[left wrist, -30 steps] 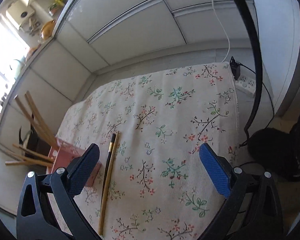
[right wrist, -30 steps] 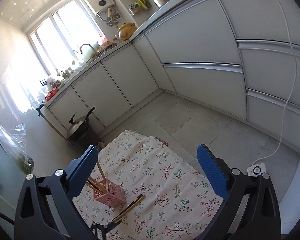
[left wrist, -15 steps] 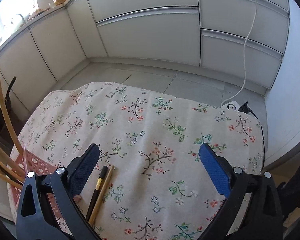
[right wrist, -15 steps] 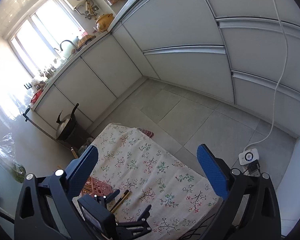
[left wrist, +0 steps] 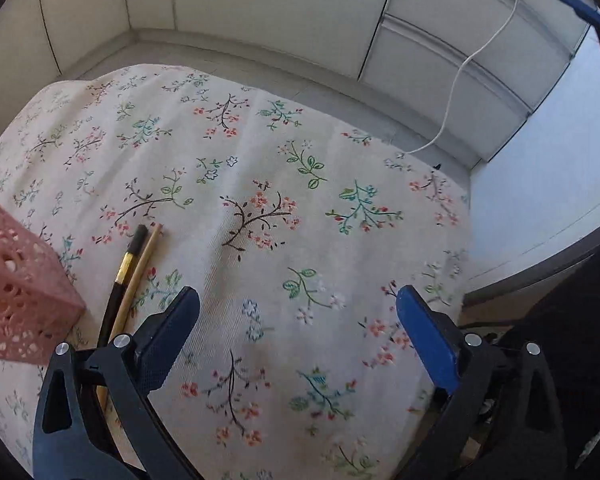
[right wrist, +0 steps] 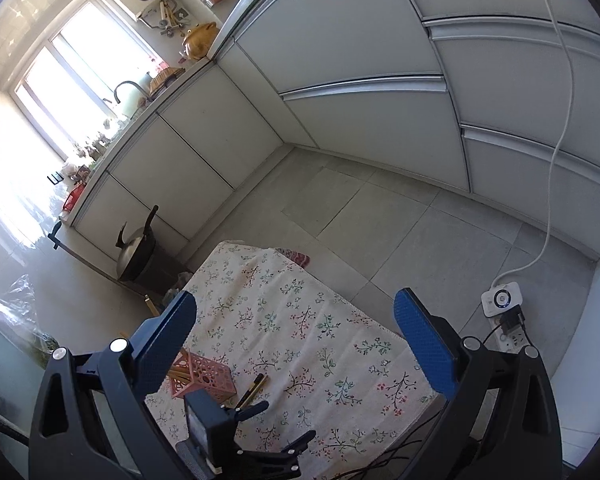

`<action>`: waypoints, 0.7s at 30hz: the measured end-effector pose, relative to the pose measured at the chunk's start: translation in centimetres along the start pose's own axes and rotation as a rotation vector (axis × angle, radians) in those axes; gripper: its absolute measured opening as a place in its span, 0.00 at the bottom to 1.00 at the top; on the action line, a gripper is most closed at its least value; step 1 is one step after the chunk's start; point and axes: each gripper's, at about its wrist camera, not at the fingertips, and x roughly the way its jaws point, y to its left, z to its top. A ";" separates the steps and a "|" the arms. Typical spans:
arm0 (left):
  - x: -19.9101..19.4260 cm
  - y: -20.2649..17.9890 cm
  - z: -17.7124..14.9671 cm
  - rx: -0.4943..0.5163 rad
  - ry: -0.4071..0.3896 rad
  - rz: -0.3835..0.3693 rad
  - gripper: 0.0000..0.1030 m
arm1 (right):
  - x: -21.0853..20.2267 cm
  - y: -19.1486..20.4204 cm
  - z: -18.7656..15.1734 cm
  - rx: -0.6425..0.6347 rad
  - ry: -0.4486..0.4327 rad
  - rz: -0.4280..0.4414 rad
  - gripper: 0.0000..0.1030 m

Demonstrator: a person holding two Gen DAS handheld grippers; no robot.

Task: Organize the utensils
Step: 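Lower the left tool over the two chopsticks lying beside the basket, then close the left tool on the black and bamboo chopsticks together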

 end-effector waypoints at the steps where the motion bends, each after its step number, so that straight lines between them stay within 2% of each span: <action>1: -1.0 0.2 -0.5 -0.010 -0.008 0.005 0.92 | -0.2 -0.1 0.0 0.006 -0.004 0.002 0.93; 4: -4.7 1.4 -3.5 -0.072 -0.019 0.042 0.92 | -0.5 -0.4 0.1 0.035 0.002 0.035 0.93; 7: -6.7 2.9 -6.4 -0.100 0.028 0.160 0.92 | 0.2 -0.2 -0.1 0.044 0.049 0.060 0.93; 10: -8.0 7.4 -8.9 -0.218 0.060 0.258 0.89 | 1.1 0.0 -0.5 0.066 0.110 0.101 0.93; 12: -8.5 9.8 -9.7 -0.287 0.066 0.259 0.72 | 1.5 0.2 -0.9 0.076 0.137 0.121 0.93; 13: -8.4 10.5 -9.9 -0.298 0.074 0.262 0.69 | 1.7 0.3 -1.0 0.080 0.142 0.124 0.93; 15: -7.7 11.5 -10.1 -0.281 0.108 0.274 0.56 | 1.8 0.6 -1.1 0.078 0.138 0.113 0.93; 17: -6.8 12.1 -10.1 -0.266 0.135 0.275 0.47 | 2.0 0.8 -1.3 0.072 0.134 0.095 0.93; 21: -6.2 12.6 -9.2 -0.266 0.105 0.258 0.42 | 3.0 1.0 -1.6 0.066 0.157 0.071 0.93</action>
